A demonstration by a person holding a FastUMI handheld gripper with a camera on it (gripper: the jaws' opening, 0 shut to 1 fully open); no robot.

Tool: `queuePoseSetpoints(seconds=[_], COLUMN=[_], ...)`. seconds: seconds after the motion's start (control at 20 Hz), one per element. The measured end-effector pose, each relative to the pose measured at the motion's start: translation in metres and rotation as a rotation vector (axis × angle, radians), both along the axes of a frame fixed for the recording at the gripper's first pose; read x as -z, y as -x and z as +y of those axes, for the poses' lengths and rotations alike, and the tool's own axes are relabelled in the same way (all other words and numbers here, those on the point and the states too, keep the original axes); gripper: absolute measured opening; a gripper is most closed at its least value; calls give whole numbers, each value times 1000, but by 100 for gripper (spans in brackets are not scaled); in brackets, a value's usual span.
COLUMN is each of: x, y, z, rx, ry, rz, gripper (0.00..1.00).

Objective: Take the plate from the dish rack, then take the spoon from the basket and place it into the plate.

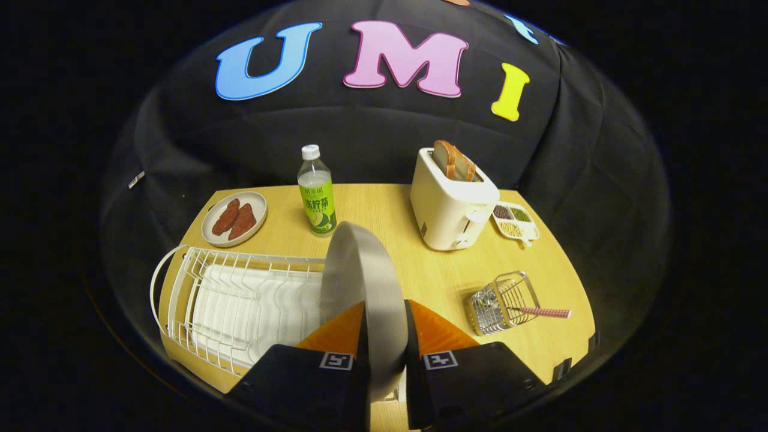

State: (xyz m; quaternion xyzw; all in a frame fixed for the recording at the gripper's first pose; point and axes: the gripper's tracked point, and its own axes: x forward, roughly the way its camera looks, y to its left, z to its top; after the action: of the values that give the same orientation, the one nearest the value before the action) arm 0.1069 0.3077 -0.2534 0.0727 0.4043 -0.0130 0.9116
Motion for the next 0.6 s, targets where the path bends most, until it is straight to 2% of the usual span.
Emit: queuePoseSetpoints(seconds=[0.25,0.4,0.6], x=[-54,-94,-113], y=[-23,-21,17], z=[-25,-46,-83], rx=[12,8,-43], ry=[134,77,-48], rz=[-185,-276,-280], gripper=[26,26,26])
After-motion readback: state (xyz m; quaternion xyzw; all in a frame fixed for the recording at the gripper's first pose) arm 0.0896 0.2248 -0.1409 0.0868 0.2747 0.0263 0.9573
